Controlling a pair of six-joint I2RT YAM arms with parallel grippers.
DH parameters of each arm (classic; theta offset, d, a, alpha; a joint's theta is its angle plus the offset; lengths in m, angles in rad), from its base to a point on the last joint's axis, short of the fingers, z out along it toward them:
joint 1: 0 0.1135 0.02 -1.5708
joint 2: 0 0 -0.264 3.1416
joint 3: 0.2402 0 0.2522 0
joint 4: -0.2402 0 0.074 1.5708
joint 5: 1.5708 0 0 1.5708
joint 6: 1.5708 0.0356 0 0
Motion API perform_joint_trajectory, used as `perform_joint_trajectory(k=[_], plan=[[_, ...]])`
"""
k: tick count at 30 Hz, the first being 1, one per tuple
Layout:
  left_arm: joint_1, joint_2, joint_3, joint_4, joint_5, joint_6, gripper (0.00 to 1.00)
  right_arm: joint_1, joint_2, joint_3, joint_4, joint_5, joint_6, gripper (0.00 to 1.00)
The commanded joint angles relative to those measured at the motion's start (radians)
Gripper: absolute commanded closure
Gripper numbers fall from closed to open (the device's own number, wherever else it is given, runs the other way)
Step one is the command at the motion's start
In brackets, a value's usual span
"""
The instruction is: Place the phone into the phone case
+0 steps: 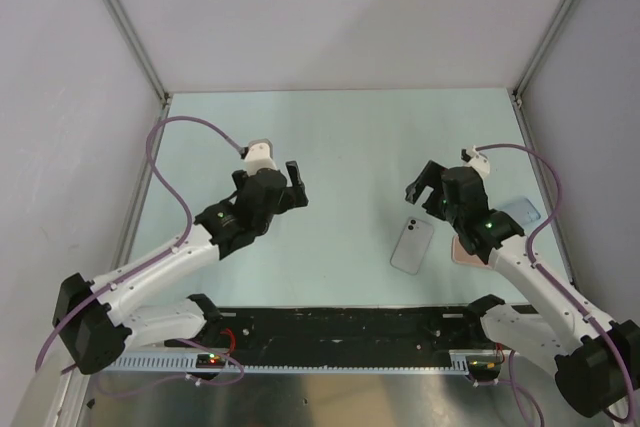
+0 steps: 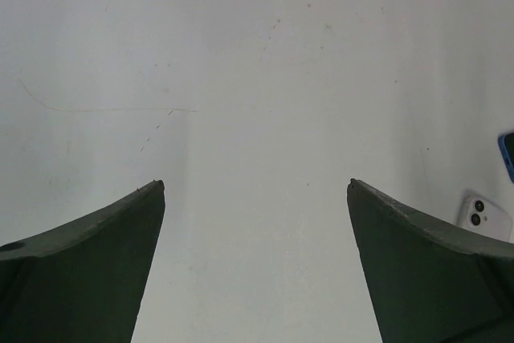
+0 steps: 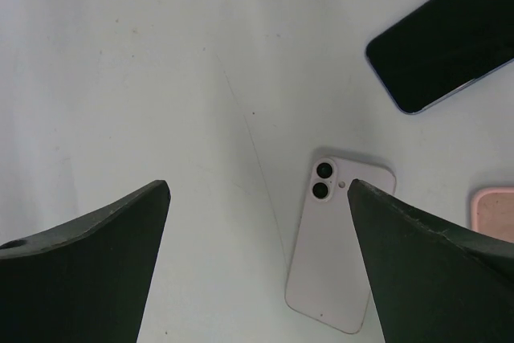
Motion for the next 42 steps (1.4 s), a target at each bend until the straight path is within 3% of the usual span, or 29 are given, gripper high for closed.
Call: perform_joint_trajectory(k=[1,10,15,22,28,31,34,36,42], plan=[[0.009,0.002,0.053,-0.016,0.001,0.011,0.02,-0.016,-0.011,0.031,-0.027,0.005,-0.007,0.00],[0.015,0.026,0.067,-0.022,0.076,0.017,0.02,-0.078,-0.034,0.031,-0.089,0.005,0.000,0.00],[0.000,0.108,0.120,-0.009,0.134,0.034,0.02,-0.183,-0.059,0.030,-0.142,-0.019,0.004,0.00],[-0.116,0.371,0.285,0.028,0.164,0.072,0.02,-0.330,-0.076,0.031,-0.183,-0.115,0.000,0.00],[-0.183,0.595,0.463,0.047,0.237,0.086,0.02,-0.358,-0.020,0.027,-0.192,-0.068,0.018,0.00],[-0.193,0.646,0.497,0.051,0.267,0.067,0.02,-0.389,0.076,0.025,-0.128,-0.094,0.038,0.11],[-0.193,0.639,0.473,0.052,0.258,0.054,0.02,-0.427,0.169,0.028,-0.087,-0.070,0.095,0.38],[-0.193,0.614,0.442,0.050,0.245,0.052,0.02,-0.473,0.222,0.028,-0.067,-0.065,0.140,0.49],[-0.187,0.509,0.324,0.051,0.228,0.040,0.02,-0.549,0.271,0.025,-0.125,-0.042,0.208,0.54]])
